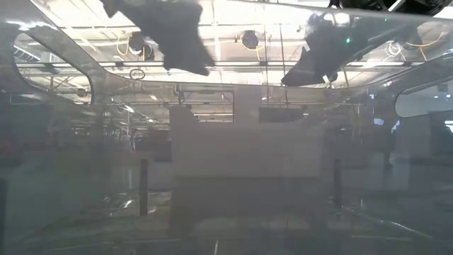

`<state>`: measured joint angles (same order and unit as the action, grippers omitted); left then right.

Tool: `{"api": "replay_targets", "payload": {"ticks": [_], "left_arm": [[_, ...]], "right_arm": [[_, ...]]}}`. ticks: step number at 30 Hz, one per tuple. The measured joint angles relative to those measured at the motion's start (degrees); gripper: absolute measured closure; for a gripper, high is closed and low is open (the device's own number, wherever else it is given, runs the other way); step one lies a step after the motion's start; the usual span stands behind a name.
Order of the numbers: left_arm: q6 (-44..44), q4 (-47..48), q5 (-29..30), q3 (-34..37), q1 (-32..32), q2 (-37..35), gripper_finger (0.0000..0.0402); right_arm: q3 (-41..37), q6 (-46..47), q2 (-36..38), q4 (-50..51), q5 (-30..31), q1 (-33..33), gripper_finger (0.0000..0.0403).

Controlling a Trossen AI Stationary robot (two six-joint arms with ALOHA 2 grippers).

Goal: Sort & place blocks by color
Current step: Put the large orange rectangle block into the transparent bin

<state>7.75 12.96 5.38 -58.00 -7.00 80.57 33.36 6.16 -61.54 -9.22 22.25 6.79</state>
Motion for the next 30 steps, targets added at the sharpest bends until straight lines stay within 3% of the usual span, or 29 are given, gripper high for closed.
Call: {"api": "replay_targets", "payload": {"ticks": [4, 11, 18, 30], "left_arm": [[-4.7, 7.6, 6.3, 0.0, -4.3, -2.5, 0.0186], [-14.8, 19.8, 6.7, 0.2, -13.3, 1.7, 0.0186], [-26.6, 21.7, 6.6, 0.1, -21.6, 8.1, 0.0186], [-29.0, 25.2, 1.6, 0.1, -29.2, 16.3, 0.0185]], "right_arm": [[0.0, -1.3, 0.0, 0.4, 0.0, 1.8, 0.0220], [0.0, -2.3, 0.0, 0.5, 0.1, 5.8, 0.0220], [0.0, -2.6, 0.0, 0.9, 0.0, 7.8, 0.0220], [0.0, -3.9, 0.0, 1.1, 0.0, 7.9, 0.0220]]}}
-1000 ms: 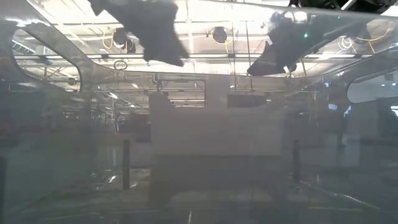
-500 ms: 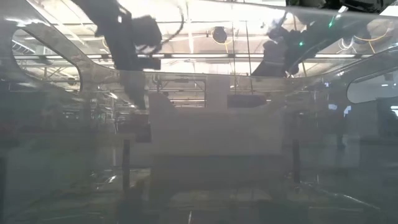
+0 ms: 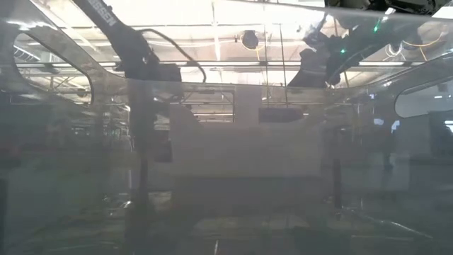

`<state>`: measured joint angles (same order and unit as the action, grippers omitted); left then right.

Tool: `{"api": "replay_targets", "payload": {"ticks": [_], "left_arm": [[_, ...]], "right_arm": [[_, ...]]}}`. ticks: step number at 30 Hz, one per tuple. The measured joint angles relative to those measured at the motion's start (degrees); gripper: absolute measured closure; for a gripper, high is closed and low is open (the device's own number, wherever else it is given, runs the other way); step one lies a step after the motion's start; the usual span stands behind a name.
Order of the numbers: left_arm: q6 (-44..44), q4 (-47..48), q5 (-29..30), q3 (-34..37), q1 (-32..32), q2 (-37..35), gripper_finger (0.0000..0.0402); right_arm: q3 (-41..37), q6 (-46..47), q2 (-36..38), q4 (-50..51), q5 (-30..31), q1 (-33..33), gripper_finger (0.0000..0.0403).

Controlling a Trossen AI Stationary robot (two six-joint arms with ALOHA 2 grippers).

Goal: Sort & place blocks by color
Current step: Put the large orange rectangle block into the transparent bin

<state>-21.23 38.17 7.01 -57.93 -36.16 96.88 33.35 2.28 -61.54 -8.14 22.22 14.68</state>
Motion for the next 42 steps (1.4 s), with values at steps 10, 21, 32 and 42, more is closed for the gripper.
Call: {"api": "replay_targets", "payload": {"ticks": [10, 21, 32, 42], "left_arm": [[-0.7, 0.5, -1.1, 0.4, -1.6, 3.7, 0.0208], [7.2, 0.3, -1.4, 0.5, -0.8, 2.2, 0.0346], [15.4, -12.3, -8.4, 0.5, 5.4, -9.7, 0.0343], [16.8, -40.3, -10.6, 0.4, 16.2, -19.8, 0.0342]], "right_arm": [[0.0, 0.0, 0.0, 0.3, 0.0, 0.0, 0.0220], [0.0, 0.0, 0.0, 0.3, 0.0, 0.0, 0.0220], [0.0, 0.0, 0.0, -0.7, 0.0, 0.0, 0.0220], [0.0, 1.5, 0.0, -0.8, 0.0, 0.0, 0.0220]]}}
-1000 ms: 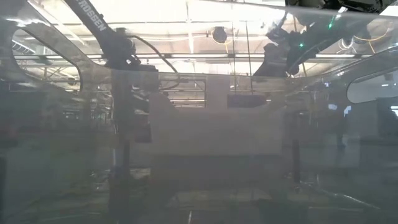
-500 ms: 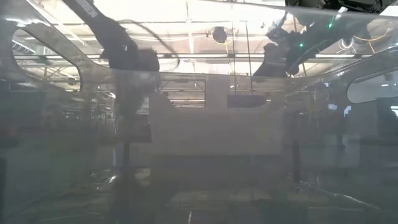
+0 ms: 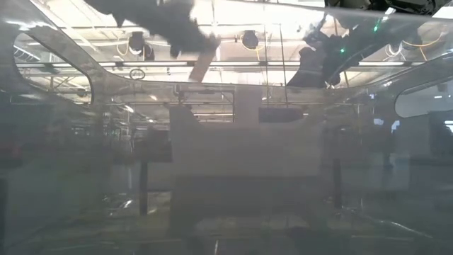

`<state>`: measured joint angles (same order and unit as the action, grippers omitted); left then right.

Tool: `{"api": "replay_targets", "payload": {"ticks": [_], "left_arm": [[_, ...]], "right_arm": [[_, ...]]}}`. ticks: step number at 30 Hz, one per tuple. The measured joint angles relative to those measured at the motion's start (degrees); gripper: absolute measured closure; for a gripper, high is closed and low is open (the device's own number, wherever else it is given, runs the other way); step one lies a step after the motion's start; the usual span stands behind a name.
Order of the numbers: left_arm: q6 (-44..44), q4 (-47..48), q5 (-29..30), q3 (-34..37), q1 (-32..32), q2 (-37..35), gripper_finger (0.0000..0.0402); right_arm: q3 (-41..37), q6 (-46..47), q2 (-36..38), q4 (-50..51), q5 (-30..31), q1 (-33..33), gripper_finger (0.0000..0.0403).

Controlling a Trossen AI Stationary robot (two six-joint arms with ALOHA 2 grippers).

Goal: Sort & place blocks by color
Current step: Put the large orange rectangle block into the transparent bin

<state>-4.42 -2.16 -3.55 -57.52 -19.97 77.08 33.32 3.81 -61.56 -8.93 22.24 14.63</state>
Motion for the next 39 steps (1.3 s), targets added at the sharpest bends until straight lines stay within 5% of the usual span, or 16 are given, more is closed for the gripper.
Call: {"api": "replay_targets", "payload": {"ticks": [9, 31, 39], "left_arm": [[-4.7, -19.0, 4.1, 0.0, 8.1, 0.4, 0.0342], [-5.5, -18.8, 6.8, 0.0, 11.6, 0.6, 0.0341], [-1.3, -15.7, 9.4, 0.0, 8.6, 8.3, 0.0341]], "right_arm": [[0.0, 0.0, 0.0, -3.3, 0.0, -0.1, 0.0220], [0.0, 0.0, 0.0, -6.4, -6.1, -0.1, 0.0220], [0.0, -0.3, 0.0, -6.8, -6.1, -0.1, 0.0220]]}}
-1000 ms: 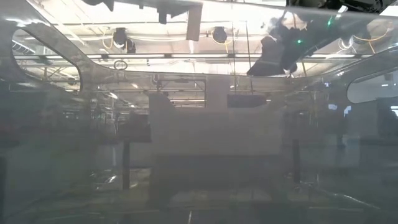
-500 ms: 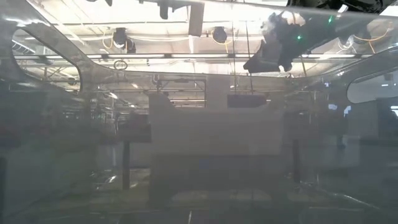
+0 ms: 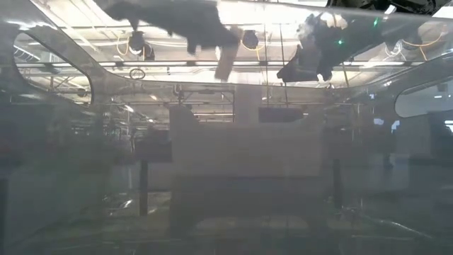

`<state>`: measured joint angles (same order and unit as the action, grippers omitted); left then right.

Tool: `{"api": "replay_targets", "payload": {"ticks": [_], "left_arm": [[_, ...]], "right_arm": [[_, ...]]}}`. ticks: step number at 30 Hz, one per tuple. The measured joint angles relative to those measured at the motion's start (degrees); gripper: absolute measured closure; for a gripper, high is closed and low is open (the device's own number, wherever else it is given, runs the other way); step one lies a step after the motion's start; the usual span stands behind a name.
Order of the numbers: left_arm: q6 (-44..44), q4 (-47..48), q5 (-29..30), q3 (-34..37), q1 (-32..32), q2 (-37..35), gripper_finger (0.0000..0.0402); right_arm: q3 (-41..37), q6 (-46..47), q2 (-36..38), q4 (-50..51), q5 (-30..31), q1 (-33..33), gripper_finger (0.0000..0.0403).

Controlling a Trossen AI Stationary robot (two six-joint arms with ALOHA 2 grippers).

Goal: Sort & place blocks by color
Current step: Put the large orange rectangle block into the transparent bin

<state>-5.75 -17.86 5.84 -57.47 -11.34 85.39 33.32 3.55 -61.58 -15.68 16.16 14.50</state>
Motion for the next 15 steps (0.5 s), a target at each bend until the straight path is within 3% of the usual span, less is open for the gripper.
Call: {"api": "replay_targets", "payload": {"ticks": [8, 15], "left_arm": [[4.9, -0.3, 0.5, 0.0, -4.3, 10.7, 0.0341], [8.4, -0.4, 0.6, 0.0, -6.3, 15.4, 0.0333]], "right_arm": [[0.0, 0.1, 0.0, 0.0, 0.0, 0.0, 0.0220], [0.0, 0.1, 0.0, 0.0, 0.0, 0.0, 0.0220]]}}
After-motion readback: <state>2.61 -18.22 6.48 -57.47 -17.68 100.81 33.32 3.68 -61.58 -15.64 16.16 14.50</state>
